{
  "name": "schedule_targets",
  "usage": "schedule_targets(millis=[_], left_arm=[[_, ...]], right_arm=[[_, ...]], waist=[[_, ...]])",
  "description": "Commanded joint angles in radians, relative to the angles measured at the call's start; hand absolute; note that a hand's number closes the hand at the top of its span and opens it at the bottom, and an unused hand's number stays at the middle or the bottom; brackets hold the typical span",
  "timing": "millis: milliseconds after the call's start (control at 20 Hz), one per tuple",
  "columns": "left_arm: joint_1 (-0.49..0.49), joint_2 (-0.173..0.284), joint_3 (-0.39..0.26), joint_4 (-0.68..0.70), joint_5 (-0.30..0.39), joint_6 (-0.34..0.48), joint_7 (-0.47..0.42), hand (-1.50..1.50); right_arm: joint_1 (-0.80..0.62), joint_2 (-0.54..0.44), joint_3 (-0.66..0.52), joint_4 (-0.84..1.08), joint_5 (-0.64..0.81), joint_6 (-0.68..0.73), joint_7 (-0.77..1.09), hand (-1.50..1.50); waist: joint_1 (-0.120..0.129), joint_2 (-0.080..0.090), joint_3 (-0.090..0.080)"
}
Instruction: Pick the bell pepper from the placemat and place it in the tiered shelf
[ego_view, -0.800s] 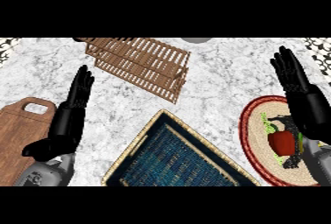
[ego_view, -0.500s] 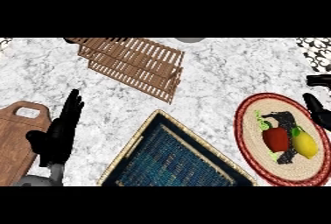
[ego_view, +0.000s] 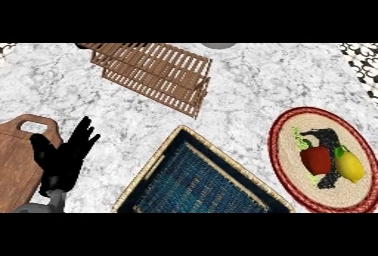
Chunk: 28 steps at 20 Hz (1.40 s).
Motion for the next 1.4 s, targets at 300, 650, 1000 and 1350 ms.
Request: schedule_targets(millis=[300, 650, 1000, 1350], left_arm=[[0.035, 0.005, 0.023, 0.052, 0.018, -0.057, 0.036, 0.00], [-0.022, -0.025, 0.026, 0.121, 0.000, -0.065, 0.022, 0.00], [-0.040, -0.008, 0.049, 0.160, -0.012, -0.113, 0.006, 0.00], [-0.046, -0.021, 0.043, 0.112, -0.015, -0.116, 0.066, 0.00]], right_arm=[[0.246, -0.166, -0.099, -0.245, -0.092, 0.294, 0.069, -1.50], [0.252, -0.222, -0.038, -0.565, -0.052, 0.169, 0.468, -1.50], [0.122, -0.237, 0.034, -0.717, 0.054, -0.004, 0.838, -1.50], [-0.048, -0.176, 0.298, -0.668, 0.260, -0.044, 1.053, -1.50]], waist=[[0.018, -0.003, -0.006], [0.022, 0.001, -0.008], [0.039, 0.004, -0.006], [0.058, 0.006, -0.005]])
